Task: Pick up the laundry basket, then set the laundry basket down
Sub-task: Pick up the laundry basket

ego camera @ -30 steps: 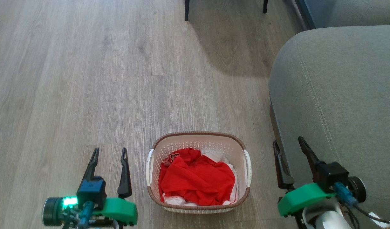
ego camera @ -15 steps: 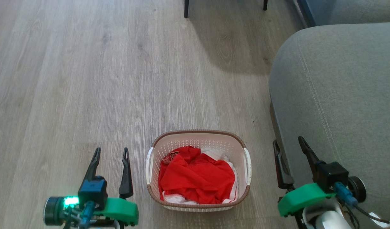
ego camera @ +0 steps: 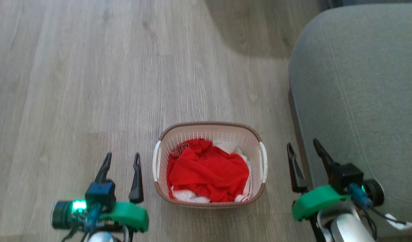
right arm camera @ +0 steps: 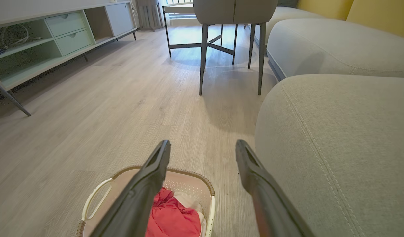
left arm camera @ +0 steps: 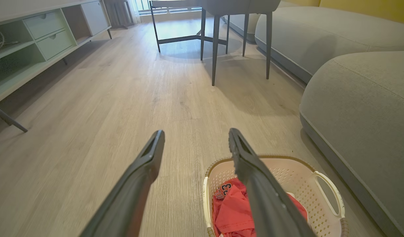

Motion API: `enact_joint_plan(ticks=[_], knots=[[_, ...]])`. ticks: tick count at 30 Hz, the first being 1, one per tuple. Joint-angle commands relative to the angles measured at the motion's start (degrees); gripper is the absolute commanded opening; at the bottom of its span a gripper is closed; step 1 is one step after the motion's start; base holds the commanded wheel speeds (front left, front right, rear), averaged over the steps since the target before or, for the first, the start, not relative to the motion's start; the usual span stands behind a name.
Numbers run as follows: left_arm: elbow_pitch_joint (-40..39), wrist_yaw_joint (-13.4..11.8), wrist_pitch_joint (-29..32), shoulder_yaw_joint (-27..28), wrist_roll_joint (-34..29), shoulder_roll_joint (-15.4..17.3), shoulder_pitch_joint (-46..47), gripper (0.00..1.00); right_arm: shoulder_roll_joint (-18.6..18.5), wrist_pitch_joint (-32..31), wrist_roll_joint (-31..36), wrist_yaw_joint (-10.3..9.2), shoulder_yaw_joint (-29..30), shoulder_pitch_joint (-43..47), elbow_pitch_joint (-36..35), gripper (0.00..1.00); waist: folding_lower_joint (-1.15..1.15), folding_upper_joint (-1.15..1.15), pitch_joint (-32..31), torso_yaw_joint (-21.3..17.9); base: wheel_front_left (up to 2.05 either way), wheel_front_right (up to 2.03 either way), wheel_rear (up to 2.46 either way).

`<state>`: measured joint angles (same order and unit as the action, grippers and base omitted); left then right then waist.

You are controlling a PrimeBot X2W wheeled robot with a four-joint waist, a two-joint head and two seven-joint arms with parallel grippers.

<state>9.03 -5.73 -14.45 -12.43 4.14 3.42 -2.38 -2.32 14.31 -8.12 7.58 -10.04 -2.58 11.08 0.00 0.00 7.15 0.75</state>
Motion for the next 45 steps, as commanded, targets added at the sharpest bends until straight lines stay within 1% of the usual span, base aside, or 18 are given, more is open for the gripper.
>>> enact_joint_plan(ticks=[1,4,8,12,23,33,39,45], knots=[[-1.4,0.2,-0.5,1.8,0.2,-0.2,3.4,1.0,-0.6,0.7,0.4,-0.09,-1.3,-2.7,-1.4,1.0,0.0,0.0,1.7,0.1,0.0,0.0,0.0],[0.3,1.0,-0.5,1.5,0.3,-0.3,6.3,1.0,-0.6,0.7,0.8,-0.09,-0.6,-5.1,0.7,1.0,0.0,0.0,5.6,0.4,0.0,0.0,0.0],[2.8,1.4,-0.5,1.2,0.7,-0.4,9.6,1.0,-0.6,0.7,1.2,-0.09,-0.2,-8.3,2.6,1.0,0.0,0.0,10.3,0.5,0.0,0.0,0.0],[5.9,2.1,-0.5,1.2,2.0,-0.5,13.6,1.0,-0.6,0.7,1.4,-0.09,0.4,-12.2,4.9,1.0,0.0,0.0,15.6,0.5,0.0,0.0,0.0],[16.0,2.2,-0.5,-1.8,6.3,-0.5,24.8,1.0,-0.6,0.7,1.7,-0.09,2.3,-22.2,14.0,1.0,0.0,0.0,28.9,1.1,0.0,0.0,0.0],[25.5,2.2,-0.5,-4.5,6.7,-0.5,32.4,1.0,-0.6,0.7,0.7,-0.09,2.4,-29.0,24.7,1.0,0.0,0.0,36.9,2.3,0.0,0.0,0.0],[28.6,2.1,-0.5,-6.2,7.8,-0.5,36.1,1.0,-0.6,0.7,0.4,-0.09,2.1,-31.8,27.4,1.0,0.0,0.0,41.3,2.9,0.0,0.0,0.0],[31.4,2.0,-0.5,-7.7,8.4,-0.5,39.5,1.0,-0.6,0.7,0.2,-0.09,1.7,-33.7,28.5,1.0,0.0,0.0,44.7,3.5,0.0,0.0,0.0]])
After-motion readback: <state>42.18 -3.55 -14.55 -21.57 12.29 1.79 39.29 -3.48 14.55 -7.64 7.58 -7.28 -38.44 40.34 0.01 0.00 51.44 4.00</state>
